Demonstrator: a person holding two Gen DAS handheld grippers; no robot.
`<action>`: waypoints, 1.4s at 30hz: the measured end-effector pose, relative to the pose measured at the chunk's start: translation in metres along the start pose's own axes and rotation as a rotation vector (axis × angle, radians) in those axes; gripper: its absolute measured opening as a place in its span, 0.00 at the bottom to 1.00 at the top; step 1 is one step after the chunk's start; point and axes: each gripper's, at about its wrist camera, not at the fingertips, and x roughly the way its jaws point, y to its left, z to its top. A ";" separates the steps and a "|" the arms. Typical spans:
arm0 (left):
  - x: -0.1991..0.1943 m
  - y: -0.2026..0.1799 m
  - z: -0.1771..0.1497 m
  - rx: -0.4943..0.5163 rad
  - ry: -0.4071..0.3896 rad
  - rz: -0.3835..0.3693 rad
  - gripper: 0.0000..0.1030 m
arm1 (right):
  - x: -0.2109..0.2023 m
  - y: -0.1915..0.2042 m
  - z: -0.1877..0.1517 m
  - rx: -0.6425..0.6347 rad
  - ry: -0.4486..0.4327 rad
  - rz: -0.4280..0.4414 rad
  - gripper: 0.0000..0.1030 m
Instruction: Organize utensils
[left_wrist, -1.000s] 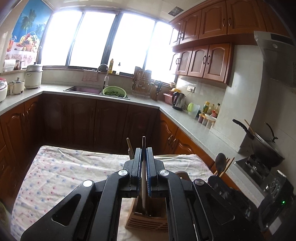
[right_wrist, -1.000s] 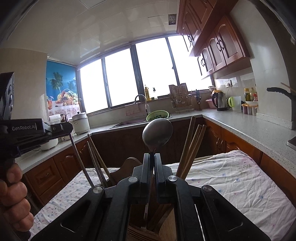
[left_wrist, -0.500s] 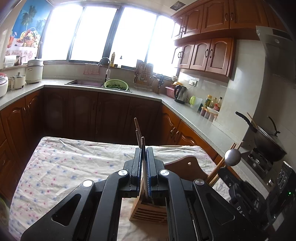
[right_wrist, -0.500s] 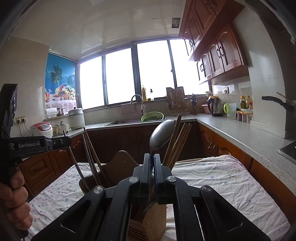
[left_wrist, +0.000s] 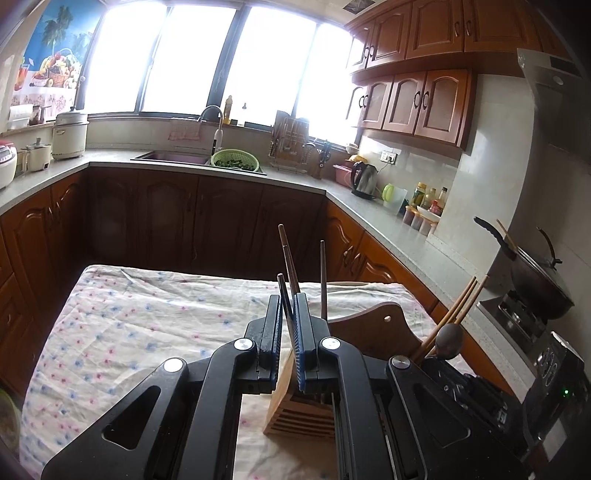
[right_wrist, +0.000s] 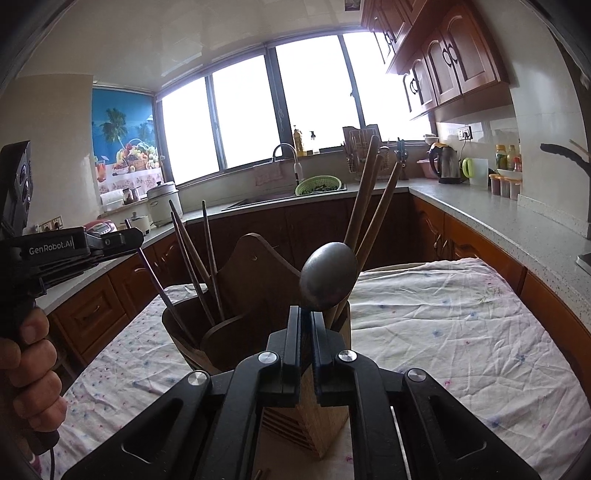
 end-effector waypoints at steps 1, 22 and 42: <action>0.000 0.000 0.000 -0.001 0.002 0.000 0.06 | 0.000 -0.001 0.001 0.003 0.001 0.001 0.07; -0.001 0.005 -0.010 -0.020 0.046 0.003 0.31 | -0.007 -0.014 0.006 0.083 0.046 -0.003 0.33; -0.056 0.026 -0.042 -0.108 0.059 0.045 0.92 | -0.053 -0.015 0.007 0.161 0.002 0.039 0.84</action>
